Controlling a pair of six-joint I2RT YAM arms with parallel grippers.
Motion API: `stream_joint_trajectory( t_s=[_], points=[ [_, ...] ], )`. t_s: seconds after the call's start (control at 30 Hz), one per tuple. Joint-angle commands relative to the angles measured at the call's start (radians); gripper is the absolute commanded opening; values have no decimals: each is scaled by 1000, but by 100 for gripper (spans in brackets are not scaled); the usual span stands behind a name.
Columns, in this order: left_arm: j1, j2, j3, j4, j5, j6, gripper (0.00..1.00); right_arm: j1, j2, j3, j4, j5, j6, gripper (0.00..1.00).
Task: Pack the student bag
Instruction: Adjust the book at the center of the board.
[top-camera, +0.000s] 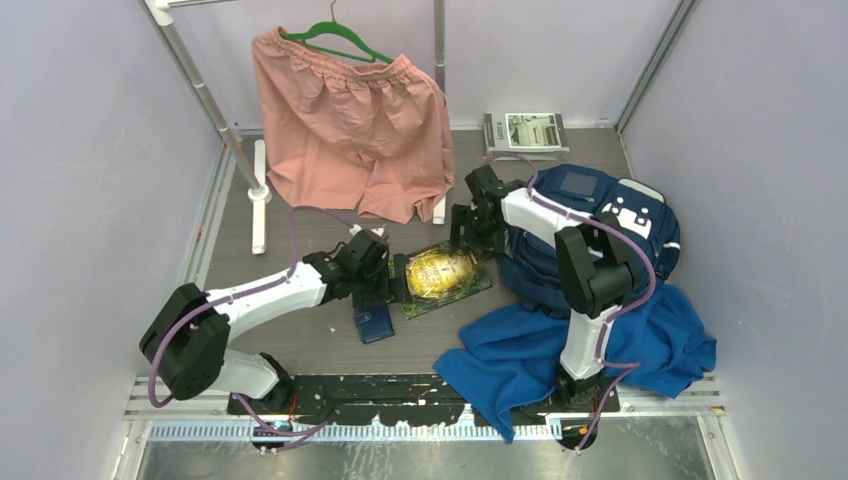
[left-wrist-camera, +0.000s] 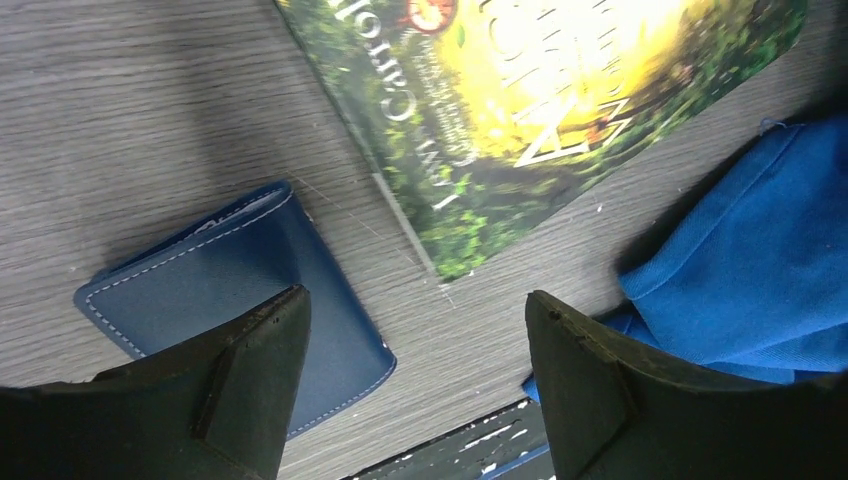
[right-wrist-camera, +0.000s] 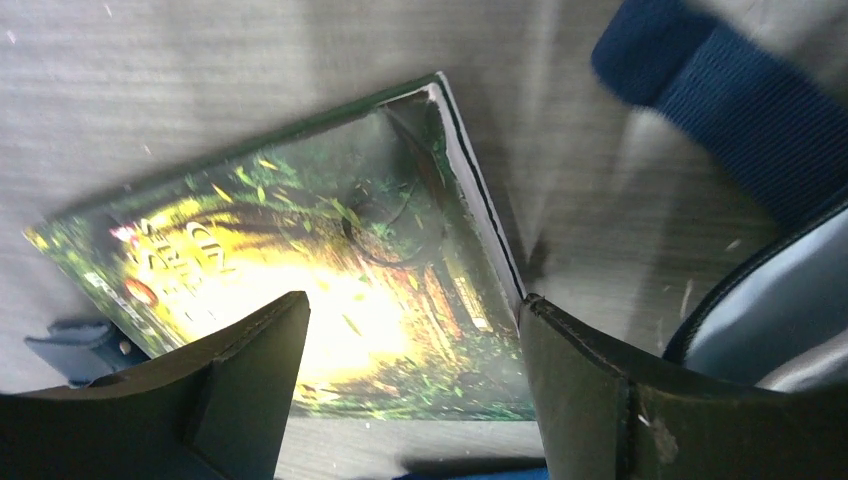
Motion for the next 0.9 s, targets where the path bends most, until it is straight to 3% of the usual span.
stream_joint_trajectory(
  t_s=[0.0, 0.2, 0.33, 0.57, 0.87],
  points=[
    [3, 6, 48, 54, 84, 10, 78, 24, -84, -82, -7, -82, 0, 82],
    [1, 55, 12, 221, 251, -64, 77, 25, -104, -164, 32, -23, 6, 81],
    [1, 117, -14, 187, 213, -67, 75, 25, -116, -191, 45, -24, 22, 81],
    [16, 83, -83, 99, 104, -51, 76, 36, -151, -243, 58, -39, 50, 81],
    [120, 44, -88, 54, 92, -39, 78, 180, -215, -336, 161, -157, 219, 80]
  ],
)
